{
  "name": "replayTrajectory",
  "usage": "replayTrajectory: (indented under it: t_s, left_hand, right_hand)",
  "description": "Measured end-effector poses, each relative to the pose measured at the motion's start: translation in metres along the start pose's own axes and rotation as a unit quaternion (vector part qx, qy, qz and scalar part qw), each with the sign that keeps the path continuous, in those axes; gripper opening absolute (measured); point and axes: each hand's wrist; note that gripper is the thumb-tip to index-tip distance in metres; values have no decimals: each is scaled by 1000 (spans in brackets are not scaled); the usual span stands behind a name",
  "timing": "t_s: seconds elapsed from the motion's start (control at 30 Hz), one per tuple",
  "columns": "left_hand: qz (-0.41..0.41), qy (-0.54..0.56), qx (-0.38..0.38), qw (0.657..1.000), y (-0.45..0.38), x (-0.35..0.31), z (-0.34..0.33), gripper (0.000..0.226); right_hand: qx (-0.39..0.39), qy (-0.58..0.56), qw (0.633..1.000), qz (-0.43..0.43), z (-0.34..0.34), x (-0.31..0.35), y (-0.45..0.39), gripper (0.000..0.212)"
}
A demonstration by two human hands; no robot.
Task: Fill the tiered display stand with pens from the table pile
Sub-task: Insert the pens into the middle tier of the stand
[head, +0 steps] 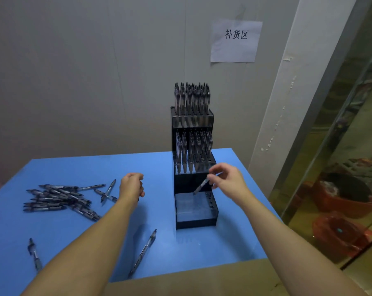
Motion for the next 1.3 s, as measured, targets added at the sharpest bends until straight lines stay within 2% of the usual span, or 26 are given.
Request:
replayTrajectory:
  t_s: [0.07, 0.17, 0.27, 0.4, 0.6, 0.83, 1.07, 1.3]
  left_hand:
    - [-9, -13, 7, 1000, 6, -5, -4, 6]
    - [-31, -35, 16, 999, 15, -12, -11, 7]
    - [-61, -53, 27, 996, 21, -21, -16, 9]
    - [-103, -104, 33, 989, 30, -33, -20, 11]
    - [-147, -178, 42, 972, 39, -44, -23, 11]
    - [-156, -223, 40, 961, 44, -44, -19, 13]
    - [-157, -269, 40, 949, 48, -42, -15, 12]
    - [-150, -307, 38, 939, 49, -37, -7, 11]
  right_hand:
    - [-57, -98, 994, -6, 10, 19, -6, 10]
    - [-133, -129, 983, -4, 21, 45, -20, 12]
    - [-175, -114, 978, 9, 26, 69, -34, 19]
    - [-215, -7, 976, 28, 23, 84, -54, 25]
    - [-190, 83, 978, 30, 9, 92, -65, 28]
    - [-145, 163, 975, 42, 4, 110, -64, 27]
    - [-118, 160, 980, -8, -1, 105, -66, 47]
    - [-52, 217, 972, -77, -7, 92, -69, 36]
Point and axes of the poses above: each hand's wrist, its own y-axis away from the middle knuckle, its own z-axis out of the back of the hand, x = y × z, and after that the axes turned 5 degrees about z, right-handed
